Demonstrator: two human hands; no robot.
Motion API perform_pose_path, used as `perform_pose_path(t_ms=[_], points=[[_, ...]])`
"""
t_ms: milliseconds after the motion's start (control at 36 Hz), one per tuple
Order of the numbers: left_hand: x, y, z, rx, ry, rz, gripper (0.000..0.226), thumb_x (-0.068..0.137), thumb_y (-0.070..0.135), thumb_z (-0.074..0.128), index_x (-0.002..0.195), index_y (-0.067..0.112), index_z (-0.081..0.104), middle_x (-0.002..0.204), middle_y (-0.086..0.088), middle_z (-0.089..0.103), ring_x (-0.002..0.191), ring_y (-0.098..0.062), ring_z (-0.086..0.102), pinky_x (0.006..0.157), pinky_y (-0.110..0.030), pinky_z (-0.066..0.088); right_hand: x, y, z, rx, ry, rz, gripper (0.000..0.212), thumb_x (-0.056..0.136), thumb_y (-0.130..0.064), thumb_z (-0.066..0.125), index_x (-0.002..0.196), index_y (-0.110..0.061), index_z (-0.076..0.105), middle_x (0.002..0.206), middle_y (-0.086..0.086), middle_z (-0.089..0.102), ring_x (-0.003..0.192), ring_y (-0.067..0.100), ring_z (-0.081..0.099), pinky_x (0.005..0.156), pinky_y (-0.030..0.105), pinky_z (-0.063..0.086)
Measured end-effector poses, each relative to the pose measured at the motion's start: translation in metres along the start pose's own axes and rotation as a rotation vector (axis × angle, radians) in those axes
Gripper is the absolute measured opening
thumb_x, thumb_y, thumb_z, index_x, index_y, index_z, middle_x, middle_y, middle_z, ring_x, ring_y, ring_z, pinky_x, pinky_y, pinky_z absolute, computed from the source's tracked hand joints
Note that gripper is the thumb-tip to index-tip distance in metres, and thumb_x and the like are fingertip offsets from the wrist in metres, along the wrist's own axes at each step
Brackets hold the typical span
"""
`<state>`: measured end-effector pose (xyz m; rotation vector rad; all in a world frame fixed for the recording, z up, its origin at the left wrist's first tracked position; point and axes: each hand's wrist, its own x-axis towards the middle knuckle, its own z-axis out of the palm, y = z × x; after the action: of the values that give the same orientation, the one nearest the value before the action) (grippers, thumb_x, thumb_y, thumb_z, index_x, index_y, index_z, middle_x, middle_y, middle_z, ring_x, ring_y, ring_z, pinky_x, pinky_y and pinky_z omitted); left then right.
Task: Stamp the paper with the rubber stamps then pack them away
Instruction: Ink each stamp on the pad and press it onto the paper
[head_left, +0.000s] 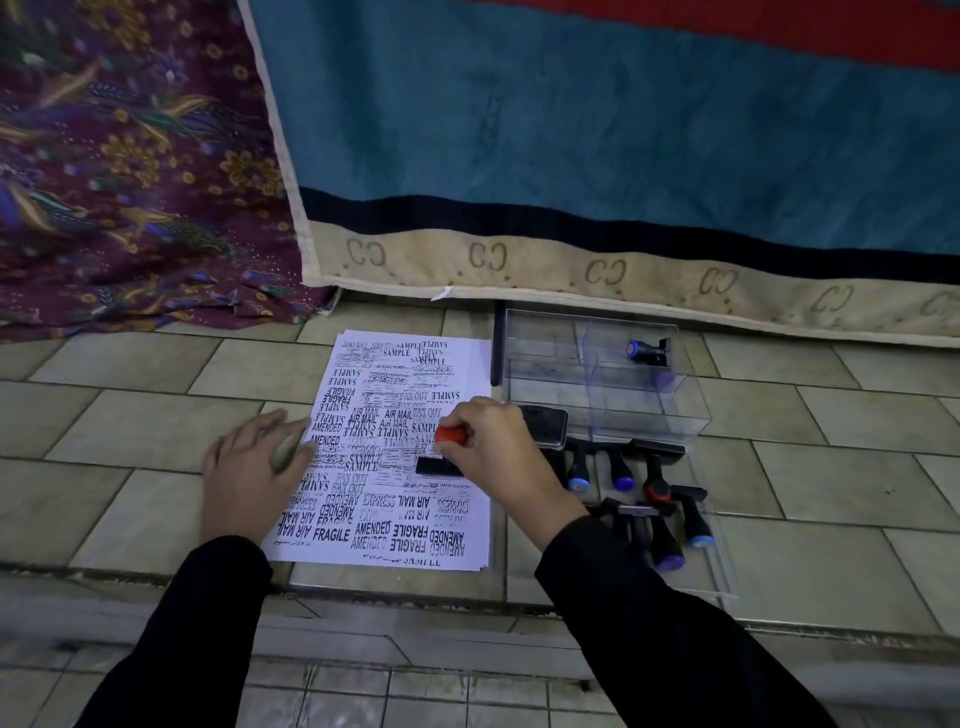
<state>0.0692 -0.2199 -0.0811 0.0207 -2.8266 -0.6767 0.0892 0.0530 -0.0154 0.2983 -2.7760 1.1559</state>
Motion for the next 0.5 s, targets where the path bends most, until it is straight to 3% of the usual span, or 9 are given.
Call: perform_pose_path(t_ms=[56, 306, 500], points=[[0.000, -0.001, 0.000, 0.001, 0.000, -0.001, 0.047, 0.083, 0.050, 0.048, 0.120, 0.029, 0.068, 0.137, -0.001, 0.056, 0.130, -0.024, 0.046, 0.113, -0.045, 0.022, -0.002, -0.001, 0.000, -0.027, -0.010, -0.002, 0.021, 0.077, -0.019, 0.075, 0.096, -0.013, 0.069, 0.095, 0.001, 0.063, 0.081, 0.009, 0.051, 0.074, 0.018, 0.042], [-0.001, 0.000, 0.000, -0.008, 0.002, -0.007, 0.047, 0.083, 0.051, 0.048, 0.119, 0.030, 0.068, 0.137, 0.001, 0.056, 0.131, -0.022, 0.045, 0.113, -0.043, 0.020, 0.002, 0.002, 0.001, -0.024, 0.000, 0.008, 0.020, 0.078, -0.020, 0.074, 0.096, -0.013, 0.069, 0.099, 0.001, 0.065, 0.083, 0.010, 0.055, 0.080, 0.021, 0.047], [0.000, 0.001, -0.002, -0.016, 0.007, -0.016, 0.046, 0.081, 0.051, 0.049, 0.117, 0.031, 0.069, 0.135, 0.002, 0.057, 0.129, -0.022, 0.045, 0.113, -0.042, 0.020, 0.020, 0.004, -0.006, -0.039, -0.078, 0.054, 0.018, 0.082, -0.023, 0.072, 0.096, -0.012, 0.069, 0.096, 0.004, 0.068, 0.083, 0.010, 0.055, 0.076, 0.022, 0.048]])
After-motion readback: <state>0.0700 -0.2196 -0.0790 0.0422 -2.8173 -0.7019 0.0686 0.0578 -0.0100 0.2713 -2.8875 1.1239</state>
